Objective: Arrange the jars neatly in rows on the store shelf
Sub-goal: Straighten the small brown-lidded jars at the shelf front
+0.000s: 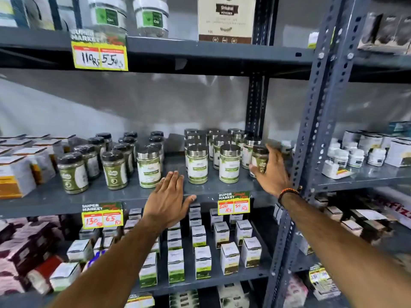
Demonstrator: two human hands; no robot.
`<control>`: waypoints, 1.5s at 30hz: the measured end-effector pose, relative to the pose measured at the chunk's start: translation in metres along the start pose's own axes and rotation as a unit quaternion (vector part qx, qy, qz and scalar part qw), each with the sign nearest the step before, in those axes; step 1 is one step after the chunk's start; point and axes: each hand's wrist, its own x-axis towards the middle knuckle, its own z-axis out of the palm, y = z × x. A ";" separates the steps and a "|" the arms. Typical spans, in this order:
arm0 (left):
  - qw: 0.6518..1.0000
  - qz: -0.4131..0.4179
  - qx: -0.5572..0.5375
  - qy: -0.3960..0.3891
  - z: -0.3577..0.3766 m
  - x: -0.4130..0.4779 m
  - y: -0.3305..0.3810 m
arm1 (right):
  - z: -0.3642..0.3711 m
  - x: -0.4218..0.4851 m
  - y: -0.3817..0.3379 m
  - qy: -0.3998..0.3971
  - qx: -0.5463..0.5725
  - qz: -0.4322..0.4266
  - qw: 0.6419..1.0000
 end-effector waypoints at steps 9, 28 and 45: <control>0.999 0.010 0.038 0.025 0.012 0.002 -0.002 | 0.007 0.005 0.015 0.010 0.032 0.002 0.999; 1.000 0.006 0.001 0.022 -0.040 -0.023 -0.004 | -0.032 -0.019 -0.052 0.093 0.095 -0.077 0.988; 0.988 -0.118 0.061 0.082 -0.121 -0.135 -0.179 | 0.103 -0.103 -0.232 -0.098 0.178 -0.193 0.960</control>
